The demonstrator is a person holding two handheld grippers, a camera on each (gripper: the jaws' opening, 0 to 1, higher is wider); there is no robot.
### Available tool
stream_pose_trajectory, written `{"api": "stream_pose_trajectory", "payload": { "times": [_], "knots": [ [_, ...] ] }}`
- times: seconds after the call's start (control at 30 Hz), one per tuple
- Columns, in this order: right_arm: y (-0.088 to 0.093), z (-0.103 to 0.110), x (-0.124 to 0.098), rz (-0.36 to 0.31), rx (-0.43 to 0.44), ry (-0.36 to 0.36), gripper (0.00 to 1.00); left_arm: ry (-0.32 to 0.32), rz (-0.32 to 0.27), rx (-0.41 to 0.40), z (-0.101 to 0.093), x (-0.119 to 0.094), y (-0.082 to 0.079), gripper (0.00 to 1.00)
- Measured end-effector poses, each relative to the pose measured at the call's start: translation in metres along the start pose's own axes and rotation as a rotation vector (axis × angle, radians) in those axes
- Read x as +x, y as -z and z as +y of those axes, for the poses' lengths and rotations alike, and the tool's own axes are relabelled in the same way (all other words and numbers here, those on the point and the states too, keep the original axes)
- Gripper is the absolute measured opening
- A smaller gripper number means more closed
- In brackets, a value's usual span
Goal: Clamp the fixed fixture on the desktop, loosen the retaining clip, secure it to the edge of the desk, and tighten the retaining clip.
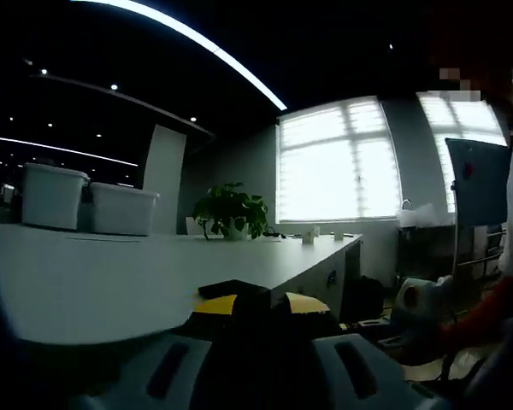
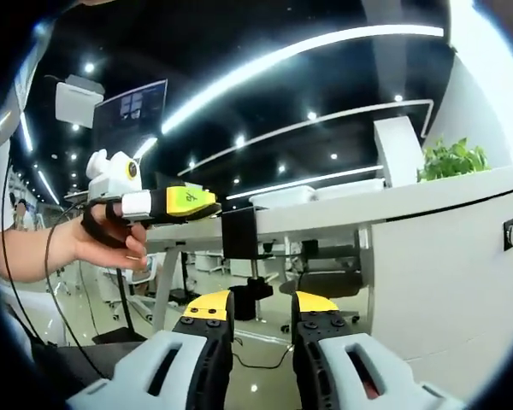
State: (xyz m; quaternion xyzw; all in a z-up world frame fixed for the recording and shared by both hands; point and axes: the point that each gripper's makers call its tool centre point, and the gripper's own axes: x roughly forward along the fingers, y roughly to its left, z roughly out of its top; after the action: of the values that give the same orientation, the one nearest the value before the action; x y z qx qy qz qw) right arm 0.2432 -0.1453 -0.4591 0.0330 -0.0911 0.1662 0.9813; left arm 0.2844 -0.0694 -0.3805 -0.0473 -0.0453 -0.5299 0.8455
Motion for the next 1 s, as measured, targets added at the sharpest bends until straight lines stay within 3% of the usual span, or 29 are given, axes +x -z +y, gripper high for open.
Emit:
{"api": "stream_pose_trajectory", "payload": {
  "times": [0.27, 0.57, 1.0],
  "knots": [
    [0.008, -0.012, 0.005, 0.014, 0.027, 0.038, 0.25, 0.066, 0.021, -0.006, -0.01, 0.009, 0.014, 0.2],
    [0.016, -0.008, 0.009, 0.037, -0.014, 0.031, 0.25, 0.106, 0.032, -0.012, -0.016, 0.021, 0.025, 0.19],
    [0.029, 0.004, 0.026, 0.067, -0.07, -0.01, 0.25, 0.132, -0.004, -0.038, -0.014, 0.027, 0.028, 0.15]
  ]
}}
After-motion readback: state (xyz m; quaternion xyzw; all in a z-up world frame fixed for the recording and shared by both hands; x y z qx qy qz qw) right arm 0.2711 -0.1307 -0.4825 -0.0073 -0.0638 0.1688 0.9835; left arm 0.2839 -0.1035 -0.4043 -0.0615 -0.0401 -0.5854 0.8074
